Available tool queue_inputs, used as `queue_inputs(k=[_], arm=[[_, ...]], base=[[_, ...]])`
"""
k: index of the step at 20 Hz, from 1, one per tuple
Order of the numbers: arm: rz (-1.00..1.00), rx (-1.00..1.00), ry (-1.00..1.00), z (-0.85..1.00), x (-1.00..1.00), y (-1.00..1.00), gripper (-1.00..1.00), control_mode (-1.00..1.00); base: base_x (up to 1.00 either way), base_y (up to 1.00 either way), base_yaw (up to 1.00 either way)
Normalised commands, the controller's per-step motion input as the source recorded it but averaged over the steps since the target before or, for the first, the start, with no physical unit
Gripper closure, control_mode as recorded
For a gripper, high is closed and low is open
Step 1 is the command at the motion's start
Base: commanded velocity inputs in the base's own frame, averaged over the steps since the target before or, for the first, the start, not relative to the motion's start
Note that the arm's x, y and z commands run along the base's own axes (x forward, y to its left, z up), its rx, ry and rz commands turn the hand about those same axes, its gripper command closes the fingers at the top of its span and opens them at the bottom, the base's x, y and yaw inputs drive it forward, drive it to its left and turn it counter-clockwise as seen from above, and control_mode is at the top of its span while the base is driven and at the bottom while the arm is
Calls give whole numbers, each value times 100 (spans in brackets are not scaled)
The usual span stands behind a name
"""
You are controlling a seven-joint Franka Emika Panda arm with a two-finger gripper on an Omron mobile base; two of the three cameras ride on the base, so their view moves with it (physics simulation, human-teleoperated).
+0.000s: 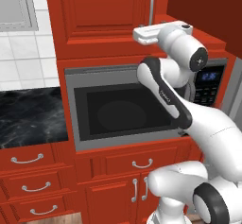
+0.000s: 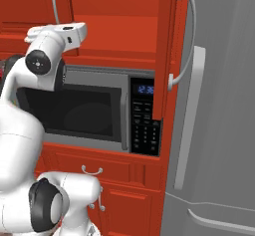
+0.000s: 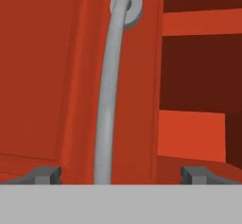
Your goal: Open the cabinet. Pick the bowls from the counter and place them in the cabinet. Then close the cabinet.
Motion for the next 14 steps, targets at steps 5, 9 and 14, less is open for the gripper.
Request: queue_inputs(k=[5,9,14], arm=[[0,0,-5,0,56,10,-100,-100],[0,0,-6,0,61,14,-100,-100],[0,0,-3,0,68,3,-100,-100]], base=[[0,0,0],[0,0,0],[0,0,0]])
